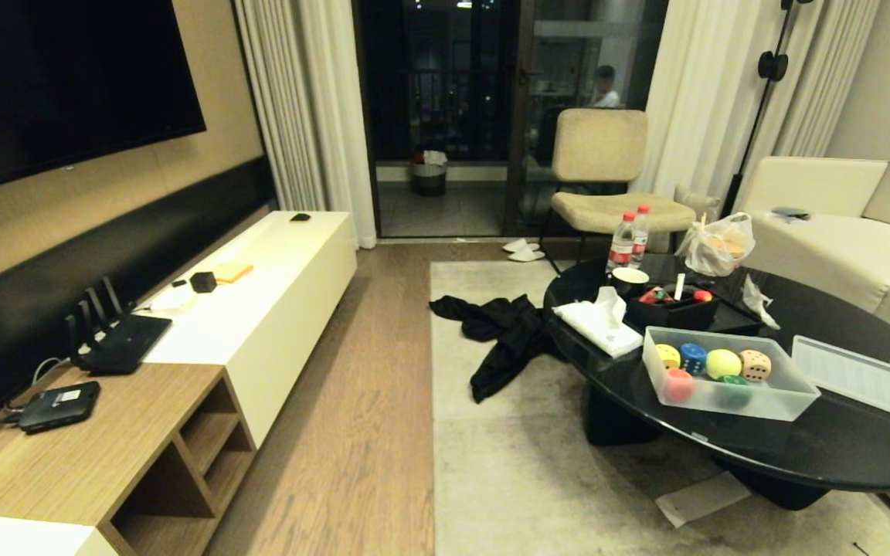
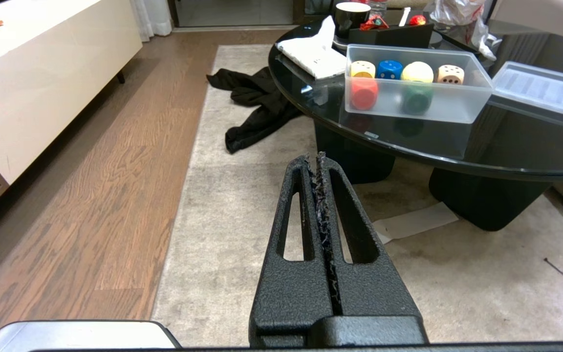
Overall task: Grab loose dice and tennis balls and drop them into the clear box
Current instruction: Put the ball in the box
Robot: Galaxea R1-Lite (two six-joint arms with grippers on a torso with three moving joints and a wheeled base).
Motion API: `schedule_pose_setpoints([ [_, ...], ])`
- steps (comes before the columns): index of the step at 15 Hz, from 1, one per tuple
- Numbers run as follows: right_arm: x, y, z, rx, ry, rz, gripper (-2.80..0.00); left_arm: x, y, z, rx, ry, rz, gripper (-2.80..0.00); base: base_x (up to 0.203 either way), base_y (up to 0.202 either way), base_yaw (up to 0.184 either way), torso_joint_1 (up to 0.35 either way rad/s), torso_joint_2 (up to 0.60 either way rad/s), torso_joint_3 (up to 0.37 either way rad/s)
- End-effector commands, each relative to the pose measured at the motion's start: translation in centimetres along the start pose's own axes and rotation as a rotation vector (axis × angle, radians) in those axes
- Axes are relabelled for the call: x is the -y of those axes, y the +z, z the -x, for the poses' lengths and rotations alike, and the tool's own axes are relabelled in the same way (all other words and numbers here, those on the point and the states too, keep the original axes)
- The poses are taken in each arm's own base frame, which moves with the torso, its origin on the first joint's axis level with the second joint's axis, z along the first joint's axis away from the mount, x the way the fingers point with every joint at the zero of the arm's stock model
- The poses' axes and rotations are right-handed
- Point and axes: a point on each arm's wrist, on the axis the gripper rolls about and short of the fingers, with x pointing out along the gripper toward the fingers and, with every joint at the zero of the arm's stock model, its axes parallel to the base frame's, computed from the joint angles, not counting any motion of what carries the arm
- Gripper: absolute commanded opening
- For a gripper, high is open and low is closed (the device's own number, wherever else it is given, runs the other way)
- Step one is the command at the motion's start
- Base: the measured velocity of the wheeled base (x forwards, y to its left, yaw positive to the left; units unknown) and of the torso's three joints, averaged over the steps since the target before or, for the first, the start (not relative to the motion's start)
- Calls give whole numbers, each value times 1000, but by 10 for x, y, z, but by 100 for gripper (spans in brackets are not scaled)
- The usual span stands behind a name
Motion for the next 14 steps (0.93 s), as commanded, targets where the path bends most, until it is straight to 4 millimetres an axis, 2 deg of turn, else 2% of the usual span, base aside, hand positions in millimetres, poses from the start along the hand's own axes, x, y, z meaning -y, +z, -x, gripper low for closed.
schedule_pose_setpoints([
  [1, 0, 0, 0, -1, 0, 1, -280, 0, 0, 0, -2, 1, 1, -280, 0, 0, 0, 0, 0, 0],
  [14, 0, 0, 0, -1, 0, 1, -280, 0, 0, 0, -3, 0, -3, -280, 0, 0, 0, 0, 0, 0],
])
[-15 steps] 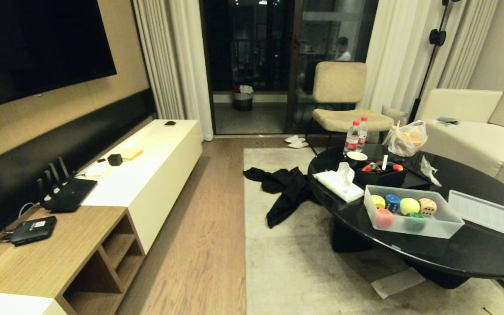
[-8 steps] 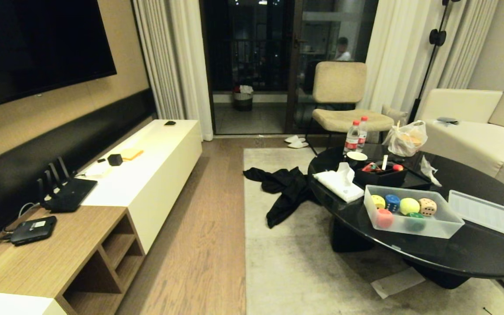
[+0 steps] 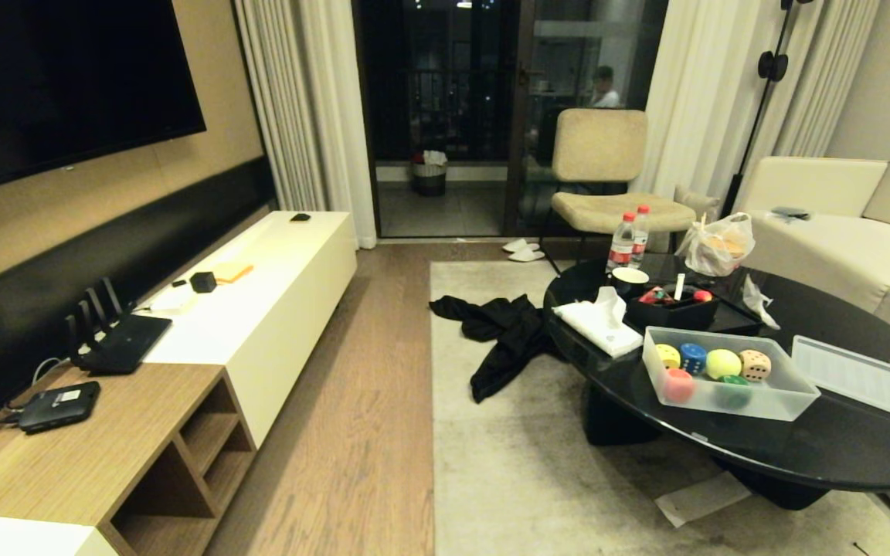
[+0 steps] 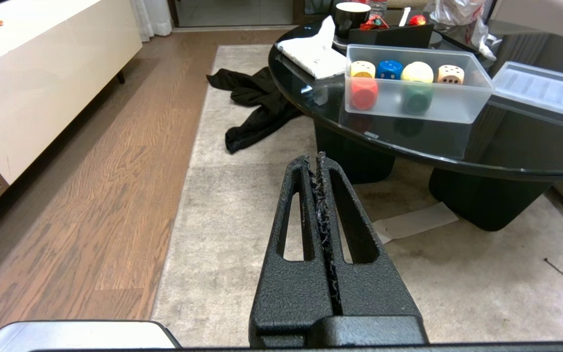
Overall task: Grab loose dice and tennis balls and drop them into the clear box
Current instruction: Put the ball in the box
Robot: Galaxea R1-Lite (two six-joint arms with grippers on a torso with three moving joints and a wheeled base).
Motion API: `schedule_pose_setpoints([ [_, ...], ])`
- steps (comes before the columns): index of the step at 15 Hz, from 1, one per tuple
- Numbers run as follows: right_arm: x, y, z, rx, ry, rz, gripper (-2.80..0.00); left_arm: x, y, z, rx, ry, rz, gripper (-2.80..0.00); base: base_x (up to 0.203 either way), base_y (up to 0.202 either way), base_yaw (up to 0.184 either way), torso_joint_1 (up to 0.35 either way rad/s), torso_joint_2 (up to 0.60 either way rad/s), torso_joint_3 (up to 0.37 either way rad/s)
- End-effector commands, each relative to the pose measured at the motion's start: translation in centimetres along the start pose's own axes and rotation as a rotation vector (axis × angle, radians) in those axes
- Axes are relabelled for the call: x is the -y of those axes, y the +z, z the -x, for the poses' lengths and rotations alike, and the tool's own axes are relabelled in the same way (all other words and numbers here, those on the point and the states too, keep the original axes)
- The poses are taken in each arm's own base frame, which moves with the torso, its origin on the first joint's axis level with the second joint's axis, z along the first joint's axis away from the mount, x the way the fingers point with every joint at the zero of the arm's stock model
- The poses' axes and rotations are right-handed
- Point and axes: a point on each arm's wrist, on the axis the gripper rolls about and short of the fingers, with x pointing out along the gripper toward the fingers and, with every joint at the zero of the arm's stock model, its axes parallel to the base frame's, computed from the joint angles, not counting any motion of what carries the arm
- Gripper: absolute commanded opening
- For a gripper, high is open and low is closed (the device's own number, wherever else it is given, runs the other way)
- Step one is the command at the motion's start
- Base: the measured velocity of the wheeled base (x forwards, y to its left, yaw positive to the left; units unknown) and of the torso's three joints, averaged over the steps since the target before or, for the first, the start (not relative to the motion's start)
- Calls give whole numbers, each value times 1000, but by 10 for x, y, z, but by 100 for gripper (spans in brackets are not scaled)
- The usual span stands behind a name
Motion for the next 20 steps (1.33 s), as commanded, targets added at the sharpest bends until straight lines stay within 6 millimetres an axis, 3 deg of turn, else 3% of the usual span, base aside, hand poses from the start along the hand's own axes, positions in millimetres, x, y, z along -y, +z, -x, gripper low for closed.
schedule_pose_setpoints([
  [1, 0, 0, 0, -1, 0, -1, -280, 0, 0, 0, -2, 0, 0, -280, 0, 0, 0, 0, 0, 0],
  [20, 0, 0, 0, 0, 0, 2, -280, 0, 0, 0, -3, 0, 0, -280, 0, 0, 0, 0, 0, 0],
])
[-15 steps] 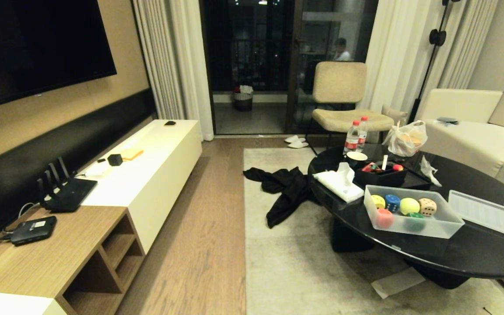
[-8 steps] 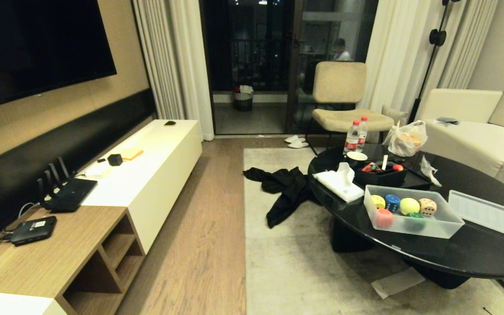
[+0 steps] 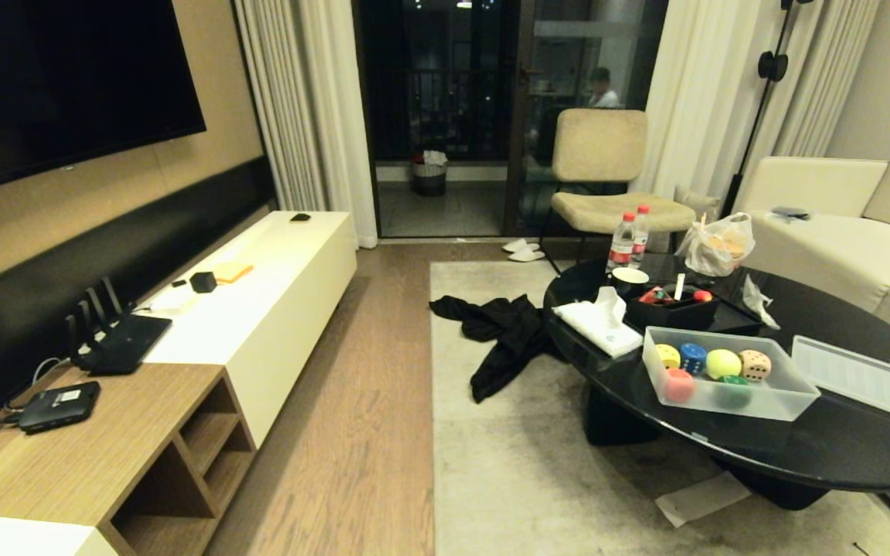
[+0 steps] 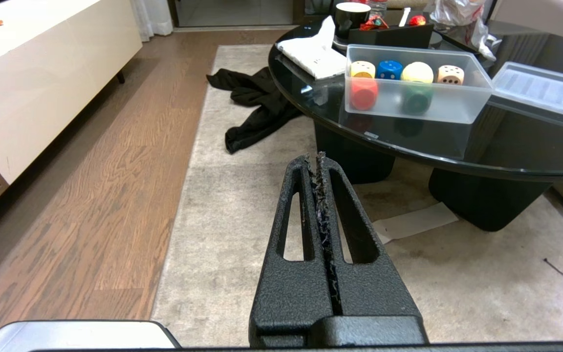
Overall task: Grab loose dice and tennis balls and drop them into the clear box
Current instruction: Put the ball in the box
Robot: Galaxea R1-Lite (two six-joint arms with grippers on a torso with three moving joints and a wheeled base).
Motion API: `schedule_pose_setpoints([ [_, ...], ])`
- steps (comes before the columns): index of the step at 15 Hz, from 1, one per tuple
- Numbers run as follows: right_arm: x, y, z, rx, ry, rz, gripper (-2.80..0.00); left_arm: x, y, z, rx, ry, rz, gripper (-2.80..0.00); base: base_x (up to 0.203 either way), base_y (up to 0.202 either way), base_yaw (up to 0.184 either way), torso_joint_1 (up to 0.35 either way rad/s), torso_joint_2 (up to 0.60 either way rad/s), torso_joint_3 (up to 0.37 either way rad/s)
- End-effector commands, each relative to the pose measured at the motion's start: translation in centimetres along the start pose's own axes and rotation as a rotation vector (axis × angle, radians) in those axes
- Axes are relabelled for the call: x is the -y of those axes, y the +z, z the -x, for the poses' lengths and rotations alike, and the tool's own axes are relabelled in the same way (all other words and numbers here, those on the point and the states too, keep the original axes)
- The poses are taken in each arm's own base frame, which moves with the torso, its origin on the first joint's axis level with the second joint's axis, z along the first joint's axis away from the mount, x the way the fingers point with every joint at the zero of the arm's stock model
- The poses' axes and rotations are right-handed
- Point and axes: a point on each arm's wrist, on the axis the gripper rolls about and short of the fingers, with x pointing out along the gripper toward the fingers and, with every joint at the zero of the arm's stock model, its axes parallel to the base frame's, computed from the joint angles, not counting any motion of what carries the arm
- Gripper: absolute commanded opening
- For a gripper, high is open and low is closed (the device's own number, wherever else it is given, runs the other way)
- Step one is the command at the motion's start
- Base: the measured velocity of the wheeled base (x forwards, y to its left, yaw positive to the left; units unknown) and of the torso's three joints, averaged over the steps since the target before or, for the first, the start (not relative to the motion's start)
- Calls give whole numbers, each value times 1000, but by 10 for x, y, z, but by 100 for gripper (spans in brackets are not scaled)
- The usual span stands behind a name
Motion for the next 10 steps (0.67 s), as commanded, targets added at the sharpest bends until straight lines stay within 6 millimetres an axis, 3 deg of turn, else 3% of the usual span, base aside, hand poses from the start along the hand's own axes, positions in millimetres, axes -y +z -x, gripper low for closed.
schedule_pose_setpoints([
  [1, 0, 0, 0, -1, 0, 0, -280, 0, 0, 0, -3, 1, 1, -280, 0, 0, 0, 0, 0, 0],
  [10, 0, 0, 0, -1, 0, 1, -280, 0, 0, 0, -3, 0, 1, -280, 0, 0, 0, 0, 0, 0],
])
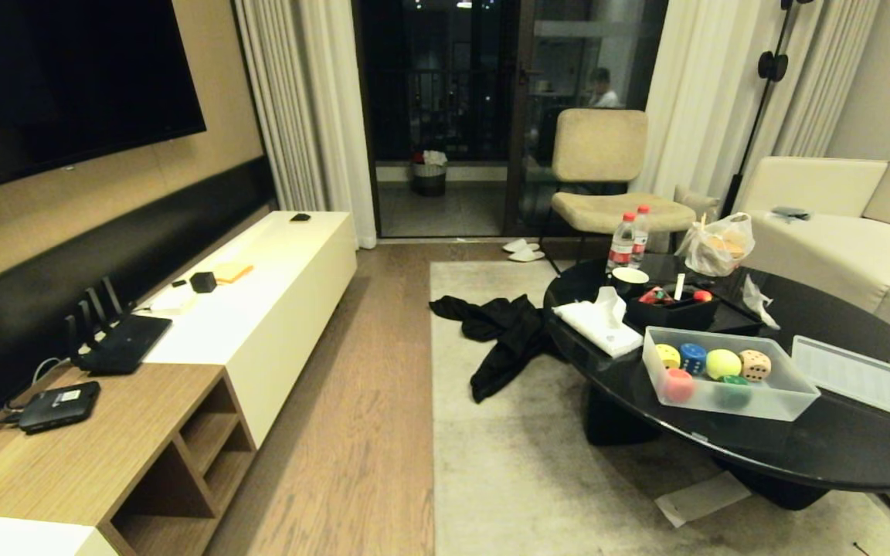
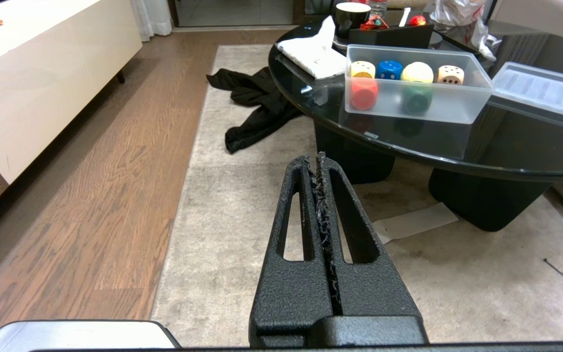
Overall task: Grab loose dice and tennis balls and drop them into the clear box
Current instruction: Put the ball in the box
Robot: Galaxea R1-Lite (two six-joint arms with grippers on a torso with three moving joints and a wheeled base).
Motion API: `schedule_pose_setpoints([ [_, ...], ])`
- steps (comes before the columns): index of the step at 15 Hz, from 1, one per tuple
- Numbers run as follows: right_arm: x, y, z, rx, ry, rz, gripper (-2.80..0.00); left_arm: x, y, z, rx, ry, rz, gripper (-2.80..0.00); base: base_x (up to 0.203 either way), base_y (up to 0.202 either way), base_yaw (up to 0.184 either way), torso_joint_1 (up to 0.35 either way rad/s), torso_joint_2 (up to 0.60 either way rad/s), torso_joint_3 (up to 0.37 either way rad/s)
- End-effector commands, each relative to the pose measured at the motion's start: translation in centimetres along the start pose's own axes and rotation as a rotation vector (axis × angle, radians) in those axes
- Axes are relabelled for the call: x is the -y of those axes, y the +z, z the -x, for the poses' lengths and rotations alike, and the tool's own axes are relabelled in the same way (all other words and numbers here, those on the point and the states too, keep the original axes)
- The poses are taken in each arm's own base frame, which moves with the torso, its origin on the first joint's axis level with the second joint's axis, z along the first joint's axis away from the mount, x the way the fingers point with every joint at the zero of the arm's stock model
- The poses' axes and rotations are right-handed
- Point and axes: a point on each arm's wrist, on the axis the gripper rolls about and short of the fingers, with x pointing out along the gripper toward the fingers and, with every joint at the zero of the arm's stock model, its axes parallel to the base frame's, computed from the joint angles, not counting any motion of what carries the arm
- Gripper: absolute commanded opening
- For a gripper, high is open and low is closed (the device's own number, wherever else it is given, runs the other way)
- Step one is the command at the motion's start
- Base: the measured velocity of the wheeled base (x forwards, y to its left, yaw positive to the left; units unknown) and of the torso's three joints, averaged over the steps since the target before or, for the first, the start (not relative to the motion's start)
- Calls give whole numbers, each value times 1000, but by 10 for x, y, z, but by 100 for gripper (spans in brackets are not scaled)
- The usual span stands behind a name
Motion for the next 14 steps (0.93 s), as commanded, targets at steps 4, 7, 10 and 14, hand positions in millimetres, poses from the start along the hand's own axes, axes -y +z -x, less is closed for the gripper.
schedule_pose_setpoints([
  [4, 0, 0, 0, -1, 0, 0, -280, 0, -1, 0, -3, 1, 1, -280, 0, 0, 0, 0, 0, 0],
  [7, 0, 0, 0, -1, 0, 0, -280, 0, 0, 0, -2, 1, 1, -280, 0, 0, 0, 0, 0, 0],
  [10, 0, 0, 0, -1, 0, 0, -280, 0, -1, 0, -3, 1, 1, -280, 0, 0, 0, 0, 0, 0],
  [14, 0, 0, 0, -1, 0, 0, -280, 0, 0, 0, -2, 1, 1, -280, 0, 0, 0, 0, 0, 0],
])
